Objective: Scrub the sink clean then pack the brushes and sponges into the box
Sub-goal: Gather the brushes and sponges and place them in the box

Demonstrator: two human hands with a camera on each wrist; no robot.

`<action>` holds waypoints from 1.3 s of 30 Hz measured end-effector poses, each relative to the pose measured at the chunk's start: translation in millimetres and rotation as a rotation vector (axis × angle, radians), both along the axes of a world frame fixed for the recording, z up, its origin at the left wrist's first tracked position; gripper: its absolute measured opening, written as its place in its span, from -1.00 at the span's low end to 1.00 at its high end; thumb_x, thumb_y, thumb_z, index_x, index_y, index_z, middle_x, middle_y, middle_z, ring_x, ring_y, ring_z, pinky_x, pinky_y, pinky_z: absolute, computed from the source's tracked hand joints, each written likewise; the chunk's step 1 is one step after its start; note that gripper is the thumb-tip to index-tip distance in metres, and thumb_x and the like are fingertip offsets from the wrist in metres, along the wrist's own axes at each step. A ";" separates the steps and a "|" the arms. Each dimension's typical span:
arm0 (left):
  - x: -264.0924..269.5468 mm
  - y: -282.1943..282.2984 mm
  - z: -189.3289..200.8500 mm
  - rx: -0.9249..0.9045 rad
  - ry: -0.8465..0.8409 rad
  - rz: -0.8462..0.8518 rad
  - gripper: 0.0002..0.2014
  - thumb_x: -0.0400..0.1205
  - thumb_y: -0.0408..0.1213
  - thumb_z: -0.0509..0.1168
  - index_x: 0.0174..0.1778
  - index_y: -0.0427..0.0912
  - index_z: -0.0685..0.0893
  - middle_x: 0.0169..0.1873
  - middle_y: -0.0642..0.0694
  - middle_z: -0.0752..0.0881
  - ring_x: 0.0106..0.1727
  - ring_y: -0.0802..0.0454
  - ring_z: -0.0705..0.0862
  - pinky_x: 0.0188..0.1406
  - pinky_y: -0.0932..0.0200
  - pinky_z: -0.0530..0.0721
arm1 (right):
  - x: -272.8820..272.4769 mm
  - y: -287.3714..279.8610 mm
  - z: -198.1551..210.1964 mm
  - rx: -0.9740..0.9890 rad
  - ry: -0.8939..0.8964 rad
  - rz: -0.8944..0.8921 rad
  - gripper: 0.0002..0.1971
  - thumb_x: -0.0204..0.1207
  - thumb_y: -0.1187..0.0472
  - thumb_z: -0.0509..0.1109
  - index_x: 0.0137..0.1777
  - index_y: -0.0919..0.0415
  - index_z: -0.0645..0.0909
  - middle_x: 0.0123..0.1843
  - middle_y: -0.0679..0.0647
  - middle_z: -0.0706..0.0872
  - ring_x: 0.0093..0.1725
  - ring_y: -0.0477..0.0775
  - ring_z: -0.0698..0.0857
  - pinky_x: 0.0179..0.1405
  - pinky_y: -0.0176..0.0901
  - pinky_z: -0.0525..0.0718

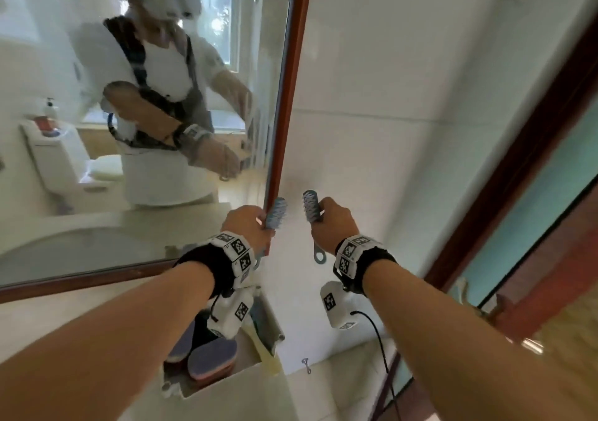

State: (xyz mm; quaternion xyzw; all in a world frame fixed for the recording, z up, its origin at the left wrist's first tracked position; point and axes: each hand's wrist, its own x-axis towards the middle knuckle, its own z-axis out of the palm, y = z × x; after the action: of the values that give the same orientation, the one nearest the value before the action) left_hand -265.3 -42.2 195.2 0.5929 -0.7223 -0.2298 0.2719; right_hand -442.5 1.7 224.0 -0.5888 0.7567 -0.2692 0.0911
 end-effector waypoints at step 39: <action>-28.6 -42.1 -282.4 0.642 -0.166 0.283 -0.87 0.60 -0.23 0.28 -0.05 -0.18 0.69 -0.05 -0.16 0.76 0.08 -0.21 0.72 0.07 0.03 0.70 | 48.7 -91.0 -283.2 0.590 0.175 0.294 -0.87 0.64 0.09 0.25 0.04 0.14 0.50 0.00 0.11 0.73 -0.21 0.11 0.65 -0.27 -0.14 0.55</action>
State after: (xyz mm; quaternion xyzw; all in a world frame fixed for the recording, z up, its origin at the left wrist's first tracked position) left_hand -293.9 -84.4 -87.2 0.7587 -0.5439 -0.3562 0.0415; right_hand -393.8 -89.3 -59.2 -0.6609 0.7137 0.0290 0.2300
